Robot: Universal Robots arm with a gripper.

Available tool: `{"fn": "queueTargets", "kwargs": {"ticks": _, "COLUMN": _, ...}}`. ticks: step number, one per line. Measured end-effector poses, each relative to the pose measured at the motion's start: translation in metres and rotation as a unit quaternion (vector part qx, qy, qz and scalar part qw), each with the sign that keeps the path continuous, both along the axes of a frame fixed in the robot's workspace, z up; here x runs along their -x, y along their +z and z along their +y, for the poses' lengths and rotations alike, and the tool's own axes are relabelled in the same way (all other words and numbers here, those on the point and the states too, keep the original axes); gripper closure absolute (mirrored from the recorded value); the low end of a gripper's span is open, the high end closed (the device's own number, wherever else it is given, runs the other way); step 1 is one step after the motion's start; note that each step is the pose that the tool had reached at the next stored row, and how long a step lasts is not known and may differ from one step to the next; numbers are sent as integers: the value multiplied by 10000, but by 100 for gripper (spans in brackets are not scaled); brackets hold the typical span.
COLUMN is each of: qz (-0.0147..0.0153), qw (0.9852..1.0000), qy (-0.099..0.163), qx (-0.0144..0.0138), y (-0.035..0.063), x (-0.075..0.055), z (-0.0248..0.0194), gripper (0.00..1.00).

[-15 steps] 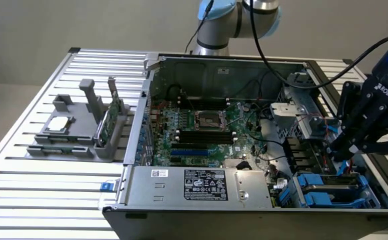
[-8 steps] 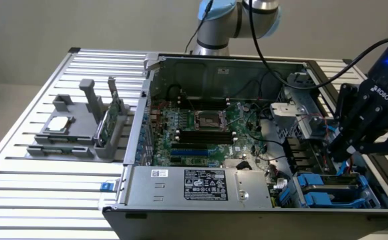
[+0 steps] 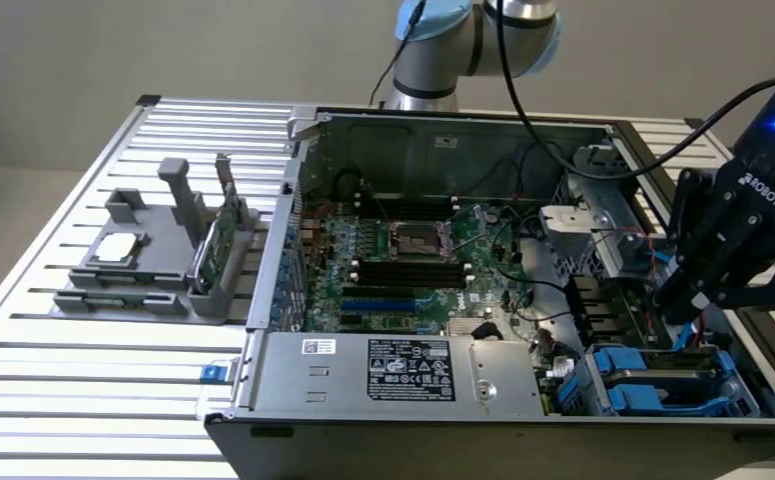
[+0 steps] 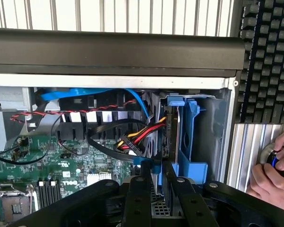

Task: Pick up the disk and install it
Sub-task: 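Insert the second disk wire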

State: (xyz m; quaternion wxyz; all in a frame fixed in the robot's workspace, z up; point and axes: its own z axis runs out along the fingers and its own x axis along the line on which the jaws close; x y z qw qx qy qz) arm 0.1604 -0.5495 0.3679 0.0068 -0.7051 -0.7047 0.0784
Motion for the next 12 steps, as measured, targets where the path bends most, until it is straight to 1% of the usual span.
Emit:
{"fn": "queueTargets", "kwargs": {"ticks": 3, "qz": -1, "qw": 10000, "qy": 0, "qx": 5, "y": -12, "x": 1, "z": -1, "gripper": 75}}
{"fn": "queueTargets", "kwargs": {"ticks": 5, "qz": -1, "qw": 10000, "qy": 0, "qx": 8, "y": -19, "x": 0, "z": -1, "gripper": 77}}
{"fn": "queueTargets", "kwargs": {"ticks": 6, "qz": -1, "qw": 10000, "qy": 0, "qx": 9, "y": -20, "x": 0, "z": -1, "gripper": 84}}
{"fn": "queueTargets", "kwargs": {"ticks": 12, "qz": -1, "qw": 10000, "qy": -1, "qx": 9, "y": -23, "x": 4, "z": -1, "gripper": 84}}
